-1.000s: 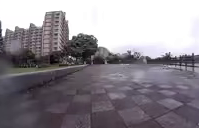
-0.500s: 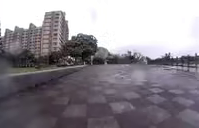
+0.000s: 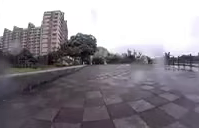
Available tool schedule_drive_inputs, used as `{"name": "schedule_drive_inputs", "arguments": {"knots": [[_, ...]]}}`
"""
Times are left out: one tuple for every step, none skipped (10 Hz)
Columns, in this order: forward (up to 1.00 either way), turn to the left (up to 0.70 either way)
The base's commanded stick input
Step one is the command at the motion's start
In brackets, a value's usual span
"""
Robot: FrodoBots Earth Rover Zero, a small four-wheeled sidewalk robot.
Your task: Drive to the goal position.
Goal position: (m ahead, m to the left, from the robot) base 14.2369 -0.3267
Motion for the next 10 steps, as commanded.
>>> {"name": "schedule_drive_inputs", "arguments": {"knots": [[1.00, 0.00], [1.00, 0.00], [1.00, 0.00], [1.00, 0.00], [1.00, 0.00], [1.00, 0.00], [1.00, 0.00], [1.00, 0.00], [1.00, 0.00], [1.00, 0.00]]}}
